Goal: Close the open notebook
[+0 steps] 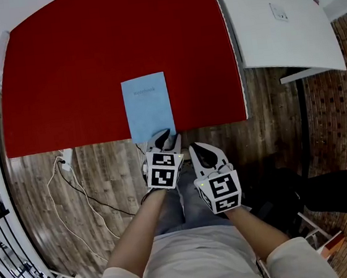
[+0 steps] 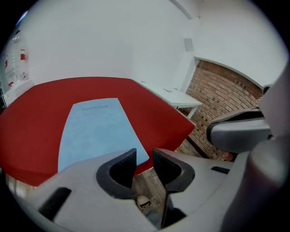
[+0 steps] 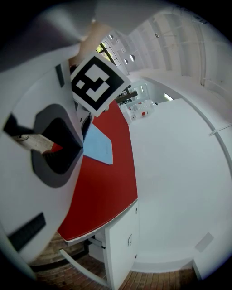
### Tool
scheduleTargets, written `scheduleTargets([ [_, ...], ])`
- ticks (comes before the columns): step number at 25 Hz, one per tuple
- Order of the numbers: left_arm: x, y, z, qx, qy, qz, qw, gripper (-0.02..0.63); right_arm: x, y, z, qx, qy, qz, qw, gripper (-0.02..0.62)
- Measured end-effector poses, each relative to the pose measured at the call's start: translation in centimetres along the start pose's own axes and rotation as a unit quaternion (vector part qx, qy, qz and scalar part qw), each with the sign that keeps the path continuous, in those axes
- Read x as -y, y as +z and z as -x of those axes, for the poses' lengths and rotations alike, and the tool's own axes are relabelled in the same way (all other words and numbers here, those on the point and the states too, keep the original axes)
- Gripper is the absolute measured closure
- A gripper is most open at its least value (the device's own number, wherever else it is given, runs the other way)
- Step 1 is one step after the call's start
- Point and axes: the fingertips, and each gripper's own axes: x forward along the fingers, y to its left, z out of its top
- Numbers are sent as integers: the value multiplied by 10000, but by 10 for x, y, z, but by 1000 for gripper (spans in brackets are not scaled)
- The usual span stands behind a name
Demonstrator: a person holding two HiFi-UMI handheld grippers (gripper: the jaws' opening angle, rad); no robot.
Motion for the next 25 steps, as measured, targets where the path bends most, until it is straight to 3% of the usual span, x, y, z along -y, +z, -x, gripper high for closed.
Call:
scheduleTargets([
  [4, -8, 0, 1, 88, 86, 339, 9994, 505, 1, -1, 1, -8, -6, 1, 10000, 589],
  [5, -12, 0, 1, 84, 169, 334, 9993, 533, 2, -1, 0, -6, -7, 1, 10000, 591],
  [6, -14, -1, 1, 65, 246, 268, 9993, 600, 2, -1, 0, -3, -8, 0, 10000, 589],
  [11, -17, -1, 3, 70, 407, 131, 9991, 600, 3, -1, 1, 2, -26, 45, 10000, 589],
  [16, -34, 24, 55, 599, 742, 233, 9952, 600, -3, 16, 10, 86, 5, 158, 9998, 589],
  [25, -55, 55, 162, 1168, 1054, 711, 9850, 600, -33, 79, 35, 338, 57, 445, 9984, 591],
])
